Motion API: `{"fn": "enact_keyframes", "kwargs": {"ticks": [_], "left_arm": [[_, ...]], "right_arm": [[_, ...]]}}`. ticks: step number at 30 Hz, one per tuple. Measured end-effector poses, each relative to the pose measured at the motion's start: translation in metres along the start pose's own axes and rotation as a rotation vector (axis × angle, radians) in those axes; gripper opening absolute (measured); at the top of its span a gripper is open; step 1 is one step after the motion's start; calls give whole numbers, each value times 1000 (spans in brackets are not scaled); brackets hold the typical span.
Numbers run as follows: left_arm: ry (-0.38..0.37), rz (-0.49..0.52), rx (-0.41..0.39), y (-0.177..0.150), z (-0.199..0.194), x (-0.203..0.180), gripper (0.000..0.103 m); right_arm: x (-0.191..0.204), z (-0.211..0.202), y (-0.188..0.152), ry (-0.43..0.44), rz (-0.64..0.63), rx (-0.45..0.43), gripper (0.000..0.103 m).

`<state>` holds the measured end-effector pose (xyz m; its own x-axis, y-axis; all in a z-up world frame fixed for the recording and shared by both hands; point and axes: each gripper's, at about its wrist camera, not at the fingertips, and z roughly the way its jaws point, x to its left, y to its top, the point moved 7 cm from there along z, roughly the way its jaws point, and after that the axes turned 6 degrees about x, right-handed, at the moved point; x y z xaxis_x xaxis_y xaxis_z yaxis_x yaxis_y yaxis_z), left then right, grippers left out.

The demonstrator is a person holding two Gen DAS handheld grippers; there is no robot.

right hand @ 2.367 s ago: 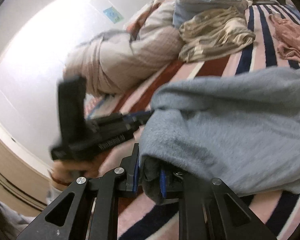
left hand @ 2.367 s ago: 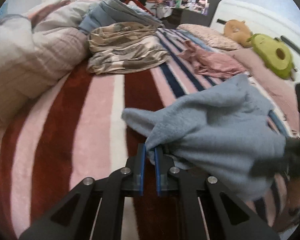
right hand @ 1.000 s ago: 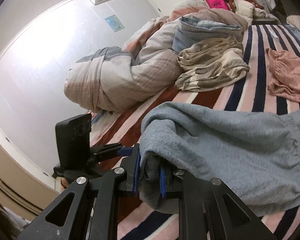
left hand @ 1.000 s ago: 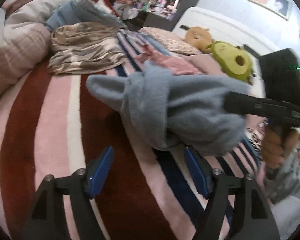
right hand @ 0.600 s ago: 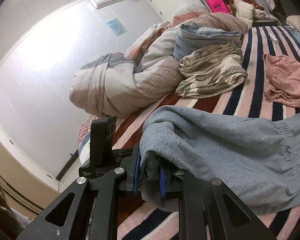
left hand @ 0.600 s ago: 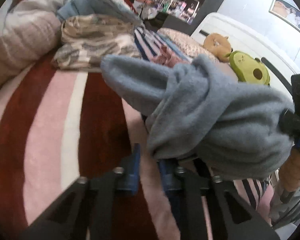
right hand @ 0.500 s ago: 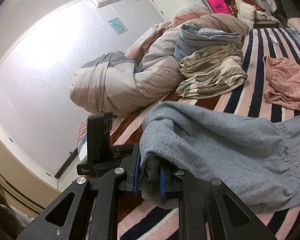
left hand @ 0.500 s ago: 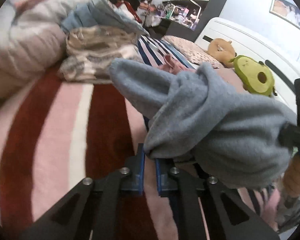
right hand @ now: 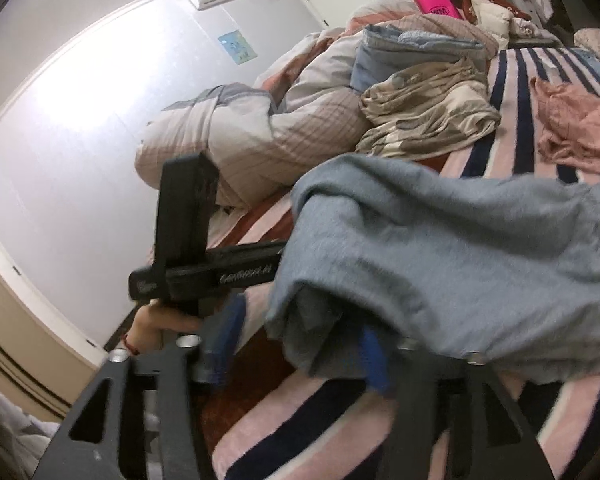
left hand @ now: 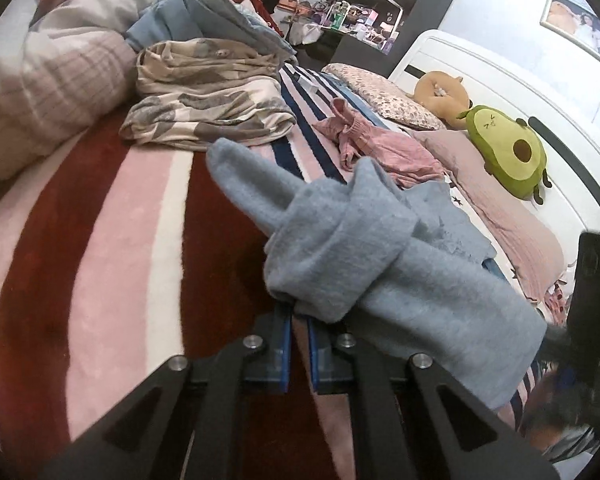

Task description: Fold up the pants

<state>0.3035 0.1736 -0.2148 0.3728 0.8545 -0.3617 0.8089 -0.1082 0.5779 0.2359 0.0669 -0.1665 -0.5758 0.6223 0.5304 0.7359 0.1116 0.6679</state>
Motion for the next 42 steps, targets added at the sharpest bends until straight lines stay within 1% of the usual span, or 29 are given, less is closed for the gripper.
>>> {"fn": "enact_keyframes", "kwargs": {"ticks": [1,2,3,5,8,10,11,13,14,15,16,18,20,25,28,30,33,35,37,39,41,42], "left_arm": [[0,-1,1,0,1,0,5],[3,3,2,-1,1,0,5],[6,5,4,-1,2,0,5],[6,7,9,-2,3,1,5],[-8,2,14,-3,3,5,5],[-13,3,17,-4,3,7,5],[-16,3,20,-4,4,9,5],[-10,8,22,-4,5,10,5],[-1,6,26,-4,6,12,5],[2,-1,29,-5,8,14,5],[6,-11,29,-5,9,17,5],[0,-42,27,-4,10,21,5],[-5,-63,22,-3,9,24,5],[27,-67,-16,4,5,21,5],[8,-95,-63,11,-3,21,5],[-3,-114,-89,16,-9,23,5],[21,-142,-119,21,-14,28,5],[47,-189,-146,24,-17,38,5],[56,-209,-130,25,-14,46,5],[59,-236,-122,25,-9,54,5],[101,-259,-100,23,1,66,5],[91,-284,-80,20,6,72,6]], "right_arm": [[2,3,-3,10,-1,-3,57],[5,8,-7,0,-10,4,58],[5,14,-10,-15,-17,12,62],[5,26,-14,-58,-36,24,66],[4,37,-12,-110,-60,11,67],[4,44,-9,-186,-97,3,67],[3,47,-5,-242,-123,-11,66],[-4,53,-1,-310,-122,-17,58],[-10,57,1,-339,-107,-9,37],[-12,60,1,-336,-103,3,12],[-13,62,1,-325,-100,19,13],[-13,61,-1,-289,-105,21,9],[-8,57,-4,-243,-125,38,8],[-2,48,-16,-202,-192,125,8],[7,45,-24,-200,-270,176,8],[9,42,-29,-201,-292,205,8],[8,43,-33,-212,-309,244,8],[6,49,-38,-219,-316,280,8],[5,57,-47,-212,-321,322,8],[3,67,-54,-230,-324,343,8],[3,75,-57,-225,-315,363,8],[4,78,-59,-219,-315,375,8]]}}
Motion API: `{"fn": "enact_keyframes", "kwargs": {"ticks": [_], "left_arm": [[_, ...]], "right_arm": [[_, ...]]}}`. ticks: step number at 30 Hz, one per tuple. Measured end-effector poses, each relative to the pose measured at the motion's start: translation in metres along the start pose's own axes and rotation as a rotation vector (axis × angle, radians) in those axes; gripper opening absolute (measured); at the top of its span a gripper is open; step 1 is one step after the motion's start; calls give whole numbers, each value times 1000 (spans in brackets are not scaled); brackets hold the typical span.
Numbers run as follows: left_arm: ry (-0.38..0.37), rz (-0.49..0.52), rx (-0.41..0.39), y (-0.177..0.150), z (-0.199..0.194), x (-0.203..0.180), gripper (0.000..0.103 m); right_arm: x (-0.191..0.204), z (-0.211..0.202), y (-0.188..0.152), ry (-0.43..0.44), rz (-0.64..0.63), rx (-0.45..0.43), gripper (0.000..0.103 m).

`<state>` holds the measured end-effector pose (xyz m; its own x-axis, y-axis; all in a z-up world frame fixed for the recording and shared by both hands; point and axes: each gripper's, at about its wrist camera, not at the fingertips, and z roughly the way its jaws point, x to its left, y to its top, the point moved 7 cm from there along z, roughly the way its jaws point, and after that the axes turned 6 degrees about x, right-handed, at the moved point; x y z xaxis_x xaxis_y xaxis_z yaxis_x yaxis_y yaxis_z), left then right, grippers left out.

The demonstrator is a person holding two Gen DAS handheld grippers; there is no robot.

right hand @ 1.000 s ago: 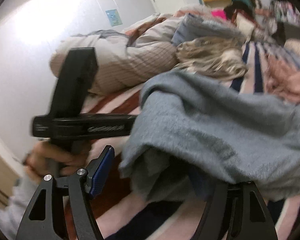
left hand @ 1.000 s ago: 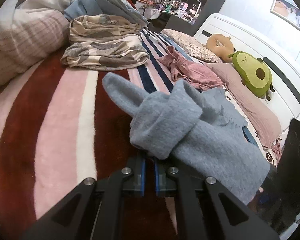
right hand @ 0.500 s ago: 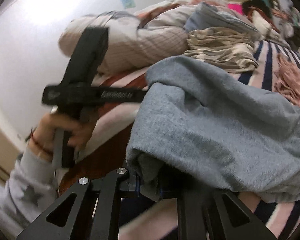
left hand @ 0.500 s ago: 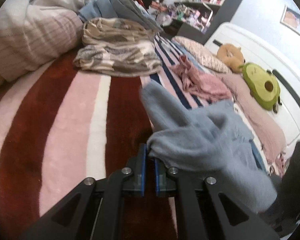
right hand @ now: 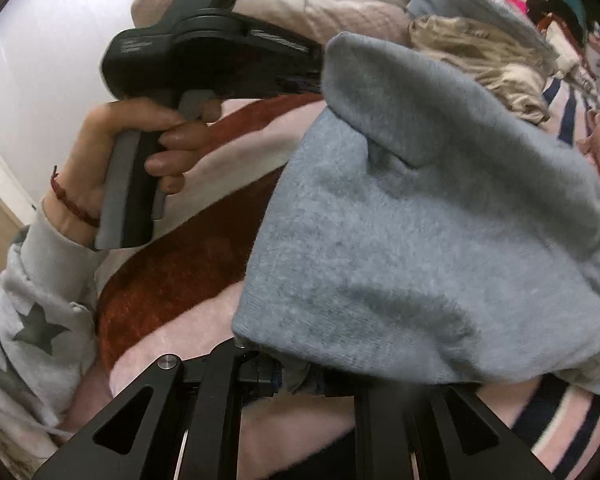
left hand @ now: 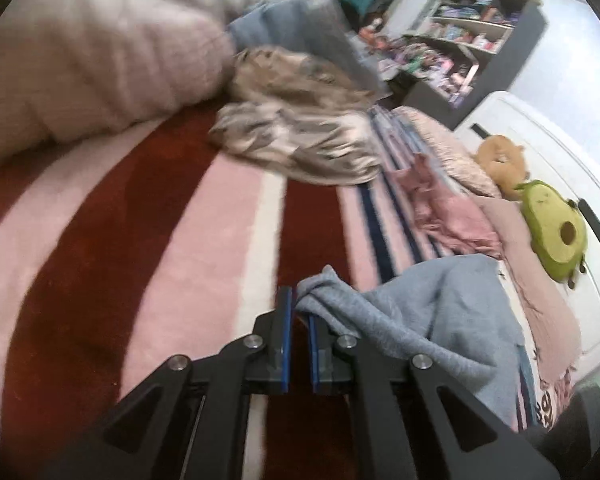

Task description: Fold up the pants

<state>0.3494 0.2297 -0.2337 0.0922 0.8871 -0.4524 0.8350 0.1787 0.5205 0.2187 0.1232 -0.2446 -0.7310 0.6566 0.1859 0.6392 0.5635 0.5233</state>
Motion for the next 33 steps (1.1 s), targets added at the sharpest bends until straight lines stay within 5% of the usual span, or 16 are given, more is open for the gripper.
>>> {"fn": "enact_keyframes", "kwargs": {"ticks": [2,5,9,11,15,17,21,24,29,33], "left_arm": [[-22,-32,30,-4,1,9,9],[10,2,-8,-5,-23,14,41],[-26,44,-14,-14,-61,9,50],[-30,65,-55,-17,-84,7,63],[-173,127,-59,-27,-105,-16,64],[-181,210,-1,-39,-94,-38,63],[-216,245,115,-54,-55,-59,47],[-161,232,126,-52,-37,-61,33],[-68,139,20,-23,-25,-47,33],[2,132,25,-12,0,-35,32]], "right_arm": [[4,3,2,-14,-18,4,8],[2,4,1,2,3,5,9],[-3,4,1,40,41,-5,9],[-2,5,1,38,41,-5,9],[1,6,2,26,37,-1,9],[0,6,3,27,42,-1,9],[-3,7,2,40,59,-5,9],[-4,5,3,43,58,-9,9],[-2,3,-1,49,43,-14,9],[2,1,-2,59,42,-21,9]]}}
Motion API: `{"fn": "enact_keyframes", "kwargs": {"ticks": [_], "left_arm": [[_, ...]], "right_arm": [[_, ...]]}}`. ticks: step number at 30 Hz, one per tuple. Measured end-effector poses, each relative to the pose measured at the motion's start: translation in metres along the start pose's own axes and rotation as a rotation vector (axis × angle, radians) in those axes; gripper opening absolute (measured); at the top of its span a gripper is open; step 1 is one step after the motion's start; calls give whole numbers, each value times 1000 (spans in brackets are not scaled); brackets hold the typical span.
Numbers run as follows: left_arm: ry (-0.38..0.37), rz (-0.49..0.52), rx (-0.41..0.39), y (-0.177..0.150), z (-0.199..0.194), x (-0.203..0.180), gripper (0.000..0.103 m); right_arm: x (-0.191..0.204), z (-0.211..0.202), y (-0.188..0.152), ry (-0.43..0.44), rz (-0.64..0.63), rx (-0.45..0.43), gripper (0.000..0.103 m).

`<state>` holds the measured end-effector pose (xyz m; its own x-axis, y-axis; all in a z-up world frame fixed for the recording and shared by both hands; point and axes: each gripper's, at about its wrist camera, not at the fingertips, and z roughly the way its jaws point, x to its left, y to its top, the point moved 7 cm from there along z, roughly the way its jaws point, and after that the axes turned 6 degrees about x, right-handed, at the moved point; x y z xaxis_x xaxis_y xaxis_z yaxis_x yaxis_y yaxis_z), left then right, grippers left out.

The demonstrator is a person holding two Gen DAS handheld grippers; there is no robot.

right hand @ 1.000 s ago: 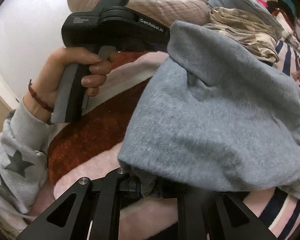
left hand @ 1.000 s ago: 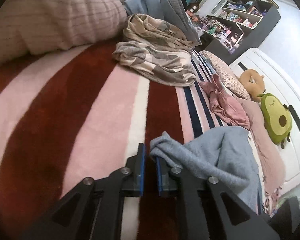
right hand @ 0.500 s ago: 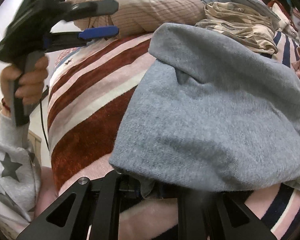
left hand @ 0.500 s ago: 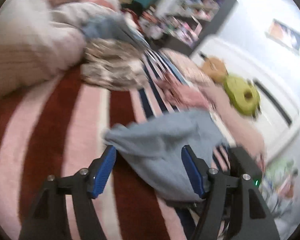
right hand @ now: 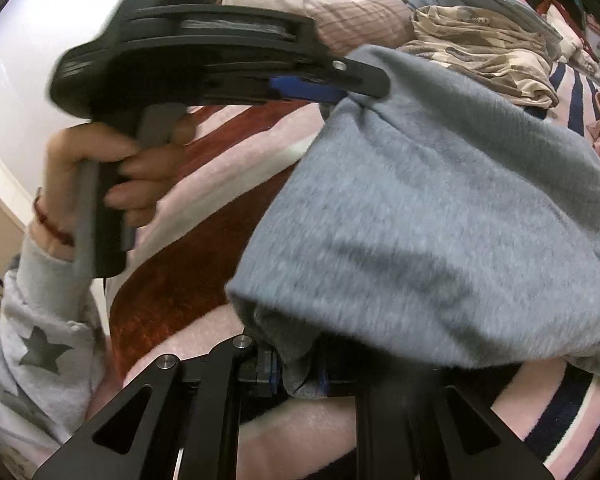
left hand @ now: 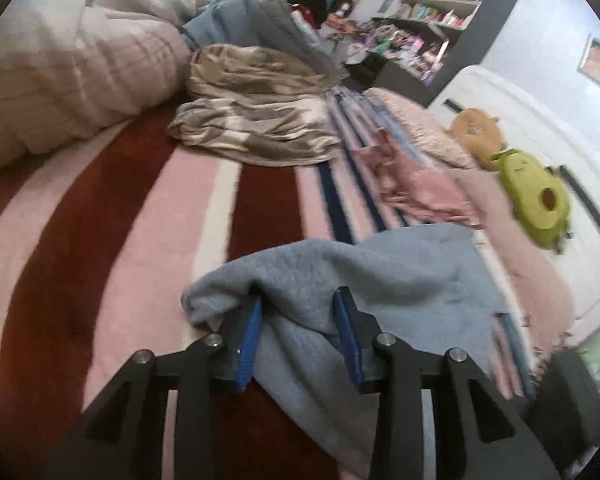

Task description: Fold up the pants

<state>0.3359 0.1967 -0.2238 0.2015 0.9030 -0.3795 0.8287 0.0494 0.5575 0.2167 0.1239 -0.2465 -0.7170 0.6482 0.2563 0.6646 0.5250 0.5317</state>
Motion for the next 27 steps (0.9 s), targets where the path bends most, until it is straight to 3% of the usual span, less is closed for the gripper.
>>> {"fn": "enact_keyframes", "kwargs": {"ticks": [2,3,10,11,12,13,14,17,20,22,27], "left_arm": [[86,-24,1,3,11,15,32],[106,-43,8,5,18,22,26],[106,-96,12,11,17,34,26],[109,-101,9,10,8,31,29],[108,-99,1,9,-1,27,46],[102,-89,-11,7,-12,21,71],[96,-69,-36,5,-25,13,78],[54,7,-46,-9,-46,-19,82],[89,117,-12,-35,-53,-49,82],[97,166,-9,-55,-57,-63,90],[79,180,53,-93,-50,-78,94]], "right_arm": [[2,0,0,15,3,-8,10],[3,0,-1,16,1,-10,11],[-9,-24,-8,52,97,-69,22],[-15,-37,-12,44,117,-88,32],[-21,-47,-13,46,132,-103,40],[-29,-58,-16,43,155,-125,45],[-39,-76,-23,29,184,-152,48],[-67,-108,-39,-21,240,-186,49],[-106,-134,-59,-114,342,-218,50],[-135,-146,-69,-132,431,-241,52],[-197,-159,-98,-134,657,-249,60]]}}
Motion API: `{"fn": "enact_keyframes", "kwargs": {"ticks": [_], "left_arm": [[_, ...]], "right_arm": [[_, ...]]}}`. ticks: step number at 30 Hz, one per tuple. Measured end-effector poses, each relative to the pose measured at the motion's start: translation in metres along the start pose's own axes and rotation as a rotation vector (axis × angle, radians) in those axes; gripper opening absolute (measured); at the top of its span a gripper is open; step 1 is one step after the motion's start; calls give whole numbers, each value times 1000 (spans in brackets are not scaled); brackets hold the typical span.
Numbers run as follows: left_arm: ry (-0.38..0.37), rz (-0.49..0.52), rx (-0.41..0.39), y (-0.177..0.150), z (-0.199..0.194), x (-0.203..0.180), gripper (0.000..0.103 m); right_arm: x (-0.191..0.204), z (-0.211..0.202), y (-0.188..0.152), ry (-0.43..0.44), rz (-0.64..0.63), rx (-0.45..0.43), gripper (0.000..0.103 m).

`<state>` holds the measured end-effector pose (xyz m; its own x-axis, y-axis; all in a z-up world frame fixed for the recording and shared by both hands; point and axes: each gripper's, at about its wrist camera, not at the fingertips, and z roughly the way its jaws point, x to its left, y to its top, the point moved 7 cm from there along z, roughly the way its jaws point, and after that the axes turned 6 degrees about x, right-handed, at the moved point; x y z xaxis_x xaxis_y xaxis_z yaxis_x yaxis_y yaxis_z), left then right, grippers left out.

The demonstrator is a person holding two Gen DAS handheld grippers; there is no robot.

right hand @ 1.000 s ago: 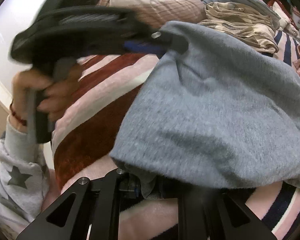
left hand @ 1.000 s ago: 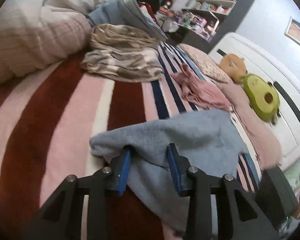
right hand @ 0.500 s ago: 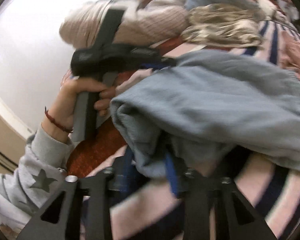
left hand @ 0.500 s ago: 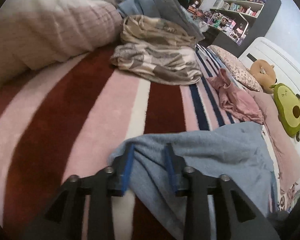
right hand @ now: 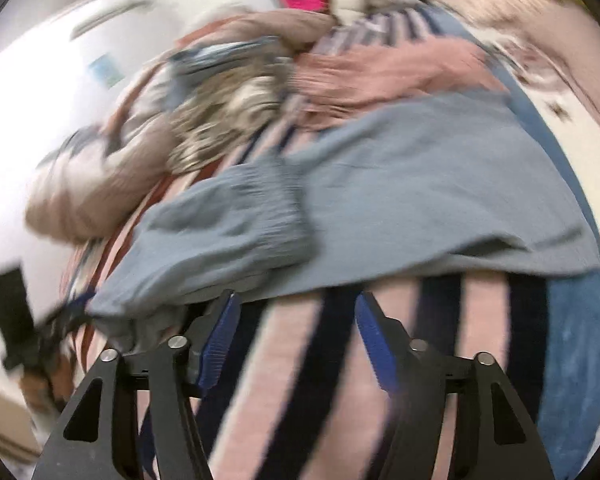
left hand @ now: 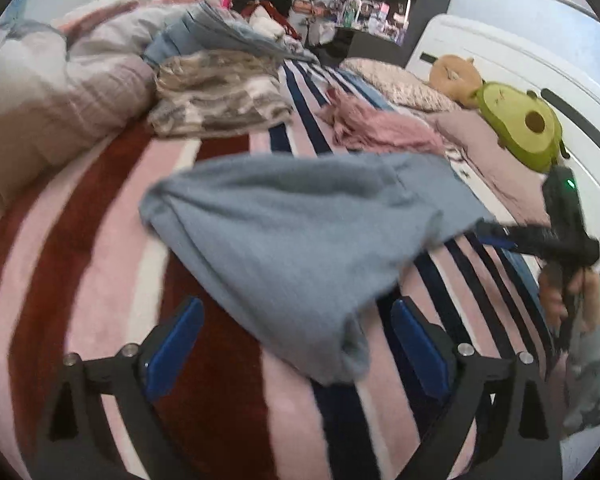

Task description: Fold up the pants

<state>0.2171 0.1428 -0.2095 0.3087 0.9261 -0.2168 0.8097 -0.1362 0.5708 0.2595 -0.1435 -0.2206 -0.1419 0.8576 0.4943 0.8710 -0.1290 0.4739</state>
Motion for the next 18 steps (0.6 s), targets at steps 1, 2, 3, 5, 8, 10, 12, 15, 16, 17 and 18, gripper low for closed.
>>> {"fn": "enact_keyframes", "kwargs": {"ticks": [1,2,3,5,8,10,12,15,16,17,18], "left_arm": [[-4,-3,24,-3,6,-1,94],[10,-10,50,-8,13,-1,94],[42,-24,57,-10,20,1,94],[125,-67,24,-10,29,11,85],[142,-173,26,-11,41,34,27],[193,-160,-5,-12,38,41,17],[290,-195,-54,-12,26,57,15],[348,-265,-82,-15,11,89,14],[370,-273,-90,-17,9,96,14],[395,-278,-87,-19,7,105,14],[398,-278,-85,-19,6,108,15]], "right_arm": [[-10,2,2,8,34,5,60],[-21,4,3,18,75,11,60],[-29,7,5,29,112,13,60],[-40,13,10,59,172,-1,60],[-51,18,18,75,240,-41,59],[-57,19,23,89,279,-63,59],[-59,15,21,86,298,-76,58],[-59,11,19,69,323,-90,58],[-61,10,18,68,332,-91,58],[-62,8,16,69,346,-91,58],[-61,8,14,70,353,-93,58]]}}
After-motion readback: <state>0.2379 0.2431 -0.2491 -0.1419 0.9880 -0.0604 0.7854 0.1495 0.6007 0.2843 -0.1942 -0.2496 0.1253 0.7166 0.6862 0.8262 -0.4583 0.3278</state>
